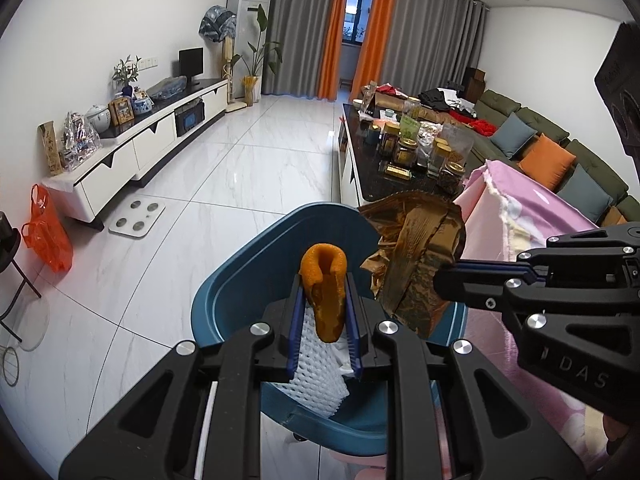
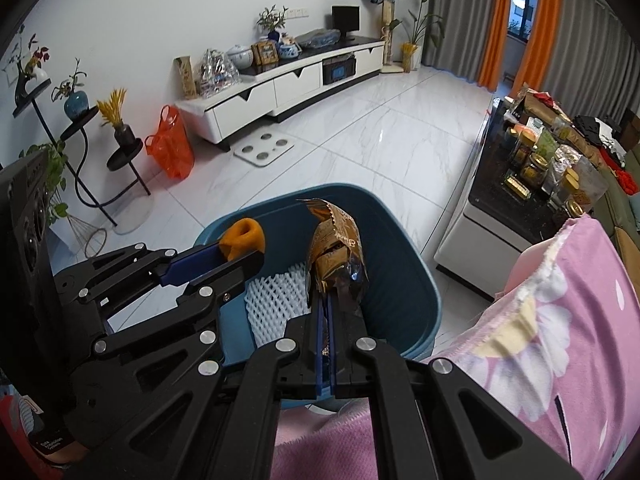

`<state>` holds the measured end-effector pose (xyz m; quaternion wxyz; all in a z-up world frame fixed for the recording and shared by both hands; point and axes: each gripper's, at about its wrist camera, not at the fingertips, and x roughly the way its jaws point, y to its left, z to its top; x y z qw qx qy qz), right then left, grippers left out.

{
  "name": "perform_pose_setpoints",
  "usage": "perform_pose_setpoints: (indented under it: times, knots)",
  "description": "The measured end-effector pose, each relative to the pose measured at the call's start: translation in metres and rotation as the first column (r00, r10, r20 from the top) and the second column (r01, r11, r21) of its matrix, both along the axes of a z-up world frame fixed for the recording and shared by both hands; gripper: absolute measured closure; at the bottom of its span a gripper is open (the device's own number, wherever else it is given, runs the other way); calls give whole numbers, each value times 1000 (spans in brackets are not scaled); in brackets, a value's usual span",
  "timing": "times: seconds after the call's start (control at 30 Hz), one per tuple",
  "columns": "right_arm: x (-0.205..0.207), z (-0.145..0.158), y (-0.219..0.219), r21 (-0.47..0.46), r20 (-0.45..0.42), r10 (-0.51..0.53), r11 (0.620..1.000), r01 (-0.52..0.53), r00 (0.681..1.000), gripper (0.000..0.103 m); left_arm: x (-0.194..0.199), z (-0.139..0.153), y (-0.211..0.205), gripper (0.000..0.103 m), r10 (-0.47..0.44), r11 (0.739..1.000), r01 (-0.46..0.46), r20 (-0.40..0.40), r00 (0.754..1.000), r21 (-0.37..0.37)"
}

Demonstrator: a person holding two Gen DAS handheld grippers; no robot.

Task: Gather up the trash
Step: 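Carry the orange peel and gold foil wrapper over the teal bin, then open both grippers to drop the peel and wrapper into the bin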

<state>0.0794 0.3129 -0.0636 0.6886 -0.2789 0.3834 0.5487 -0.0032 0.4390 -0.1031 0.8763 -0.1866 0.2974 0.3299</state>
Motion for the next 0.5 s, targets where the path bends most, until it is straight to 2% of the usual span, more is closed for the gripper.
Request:
perform_pose_setpoints:
  times: [0.5]
  knots:
    - [-5,-14,14,-58,-14,28,998,-29,1000,102,19,-21,-5,84,0,1000,-1,-31,1000,-23]
